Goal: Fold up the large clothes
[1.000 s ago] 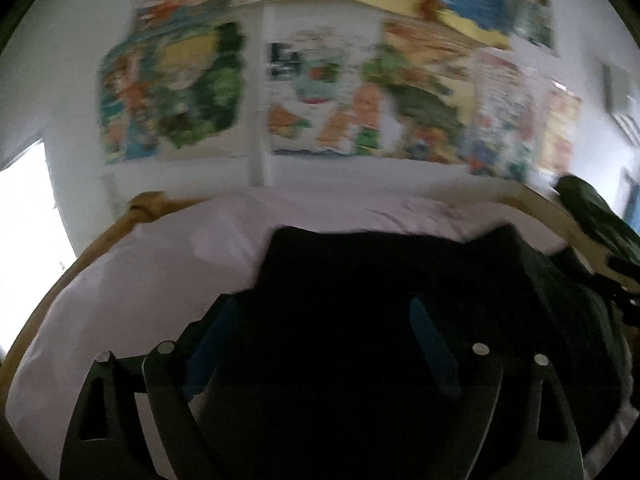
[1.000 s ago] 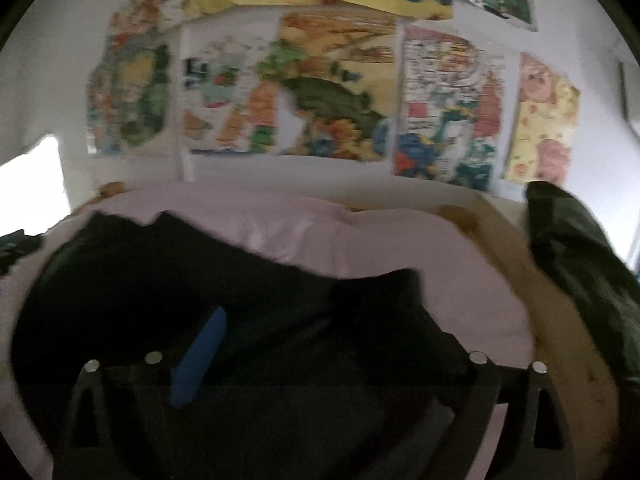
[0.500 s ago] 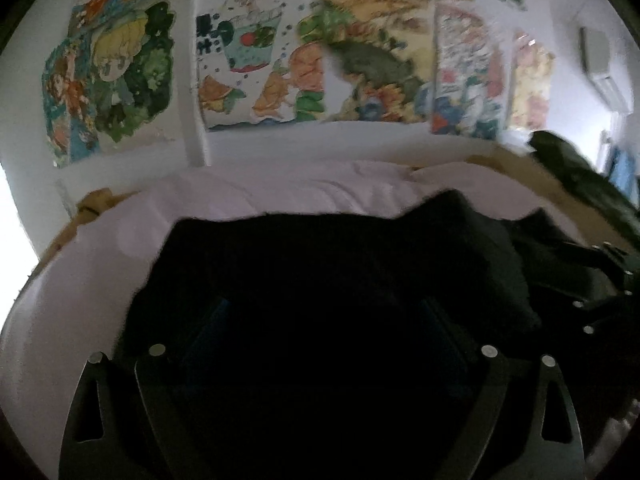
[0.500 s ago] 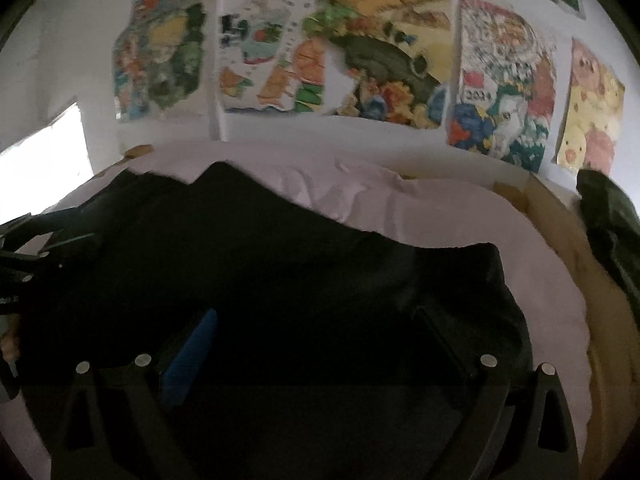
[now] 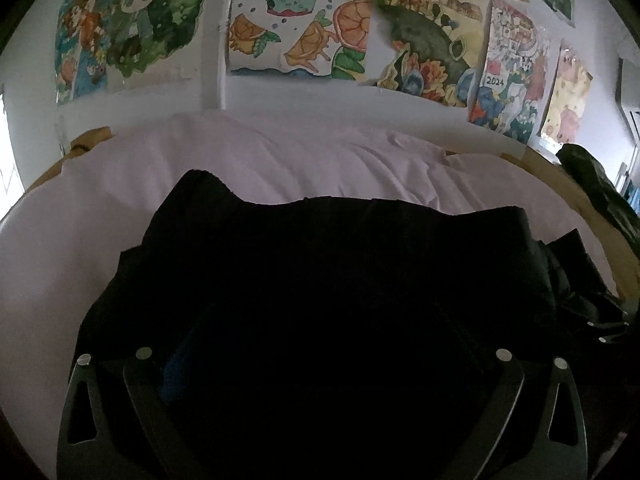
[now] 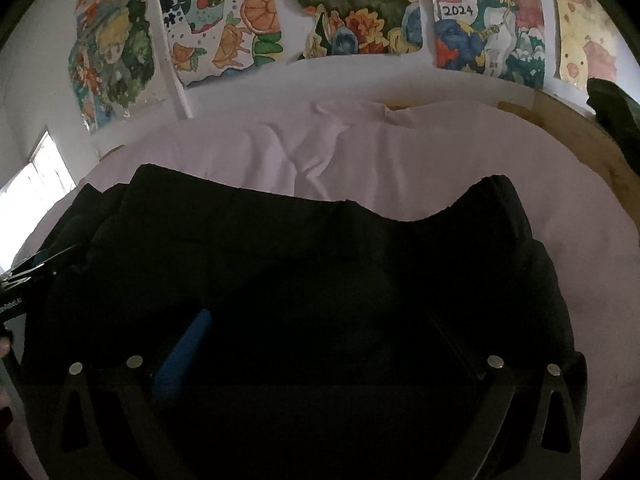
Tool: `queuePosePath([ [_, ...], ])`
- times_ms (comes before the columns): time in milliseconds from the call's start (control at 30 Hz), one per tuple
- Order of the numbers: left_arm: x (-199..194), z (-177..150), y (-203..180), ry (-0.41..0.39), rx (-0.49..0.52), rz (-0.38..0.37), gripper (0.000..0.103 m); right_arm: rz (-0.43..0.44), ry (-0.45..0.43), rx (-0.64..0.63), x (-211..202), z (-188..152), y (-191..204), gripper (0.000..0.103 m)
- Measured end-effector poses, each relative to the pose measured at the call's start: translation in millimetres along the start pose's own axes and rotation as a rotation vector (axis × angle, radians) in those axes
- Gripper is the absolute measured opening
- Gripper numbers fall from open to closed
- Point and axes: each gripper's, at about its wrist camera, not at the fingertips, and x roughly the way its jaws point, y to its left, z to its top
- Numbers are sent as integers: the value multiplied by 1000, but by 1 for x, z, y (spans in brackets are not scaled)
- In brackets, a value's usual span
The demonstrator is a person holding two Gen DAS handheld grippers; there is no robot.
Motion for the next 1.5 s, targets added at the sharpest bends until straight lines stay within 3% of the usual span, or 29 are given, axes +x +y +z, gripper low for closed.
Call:
queuePosePath([
  [1000,4,0,-2,4,-2,-11,102,29,-34,-12,0,-3,-3,103],
  [1200,5,-3,0,4,-15,-26,102,73,-43,13,-4,-1,-9,103],
  [1500,-3,13,10,28,-74,-33,102,72,-39,38,-15,11,-16,103],
])
